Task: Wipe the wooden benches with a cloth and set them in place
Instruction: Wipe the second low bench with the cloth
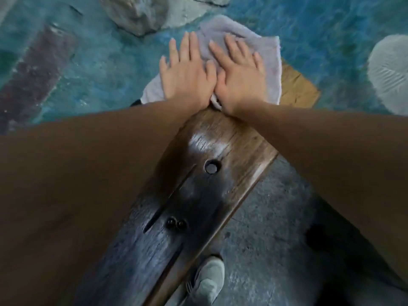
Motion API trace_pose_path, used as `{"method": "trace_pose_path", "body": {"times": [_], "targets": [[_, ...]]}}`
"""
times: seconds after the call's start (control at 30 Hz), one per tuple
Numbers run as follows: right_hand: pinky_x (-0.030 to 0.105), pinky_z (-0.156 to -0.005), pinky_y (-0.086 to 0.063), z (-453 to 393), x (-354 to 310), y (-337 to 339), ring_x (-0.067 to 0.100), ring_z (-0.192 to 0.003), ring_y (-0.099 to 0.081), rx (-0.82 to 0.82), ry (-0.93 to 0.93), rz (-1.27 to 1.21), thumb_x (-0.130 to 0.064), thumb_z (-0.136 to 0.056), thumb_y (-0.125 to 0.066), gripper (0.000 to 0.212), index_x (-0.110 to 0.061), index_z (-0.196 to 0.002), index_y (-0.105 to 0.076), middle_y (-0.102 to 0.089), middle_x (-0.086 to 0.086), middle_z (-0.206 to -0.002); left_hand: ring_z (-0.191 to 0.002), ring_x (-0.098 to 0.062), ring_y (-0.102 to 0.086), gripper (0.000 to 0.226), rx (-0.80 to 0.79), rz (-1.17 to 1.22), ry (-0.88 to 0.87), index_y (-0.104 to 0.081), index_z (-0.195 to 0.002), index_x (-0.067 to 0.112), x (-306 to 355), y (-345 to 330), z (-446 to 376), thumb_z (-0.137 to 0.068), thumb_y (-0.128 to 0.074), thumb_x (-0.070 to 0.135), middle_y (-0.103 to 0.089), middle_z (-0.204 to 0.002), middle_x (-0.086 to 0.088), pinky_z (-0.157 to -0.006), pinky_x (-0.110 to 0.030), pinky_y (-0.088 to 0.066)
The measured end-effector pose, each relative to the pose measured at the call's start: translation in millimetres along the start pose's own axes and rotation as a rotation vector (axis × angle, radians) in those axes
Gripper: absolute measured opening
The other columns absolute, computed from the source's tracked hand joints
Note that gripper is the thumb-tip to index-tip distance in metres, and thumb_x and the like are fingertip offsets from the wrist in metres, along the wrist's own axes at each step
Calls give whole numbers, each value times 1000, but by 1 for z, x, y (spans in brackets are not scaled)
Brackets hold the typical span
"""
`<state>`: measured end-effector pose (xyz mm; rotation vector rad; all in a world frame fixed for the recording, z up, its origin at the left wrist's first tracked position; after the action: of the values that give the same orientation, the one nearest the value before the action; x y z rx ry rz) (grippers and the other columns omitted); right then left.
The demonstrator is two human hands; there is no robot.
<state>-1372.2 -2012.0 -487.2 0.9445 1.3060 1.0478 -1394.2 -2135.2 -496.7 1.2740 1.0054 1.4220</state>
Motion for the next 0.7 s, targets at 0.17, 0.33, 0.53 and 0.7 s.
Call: {"method": "trace_pose_path", "body": {"times": [0.17, 0.33, 0.53, 0.7], "targets": [[47, -126, 2, 62, -13, -9, 21, -157, -1, 60, -398, -32, -44, -104, -23, 55, -44, -158, -16, -4, -7, -170, -157, -27, -2, 68, -33, -60, -204, -11, -159, 36, 2, 5, 30, -96, -22, 56, -5, -170, 4, -124, -51, -5], [48, -126, -1, 149, -41, -22, 22, -157, 1, 81, -528, 13, -44, -105, -17, 55, -40, -160, -12, -1, -3, -170, -157, -24, -4, 66, -56, -13, -327, -19, -158, 35, -12, 2, 113, -96, -26, 55, -12, -169, 4, -125, -49, -7], [44, -126, -8, 275, -113, -46, 26, -157, 5, 25, -533, -25, -41, -108, -19, 55, -35, -161, -8, 3, 3, -170, -157, -21, -5, 60, -106, 11, -357, -20, -159, 31, -83, -2, 246, -102, -30, 46, -14, -169, 5, -126, -45, -9], [39, -128, -1, 399, -214, -78, 37, -156, 5, -31, -482, -144, -34, -107, -27, 58, -21, -162, -13, 5, 17, -168, -157, -21, -7, 60, -194, -27, -430, -21, -159, 26, -189, 10, 369, -101, -25, 42, -15, -168, 4, -126, -46, -15]]}}
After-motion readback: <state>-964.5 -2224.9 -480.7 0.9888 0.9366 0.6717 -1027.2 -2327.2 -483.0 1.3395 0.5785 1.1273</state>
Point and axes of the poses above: each hand's wrist, its own z-axis away from the middle knuckle, its own y-axis out of the back of the hand, x = y × z, the point moved 1 cm from there along -z, towards the middle knuckle
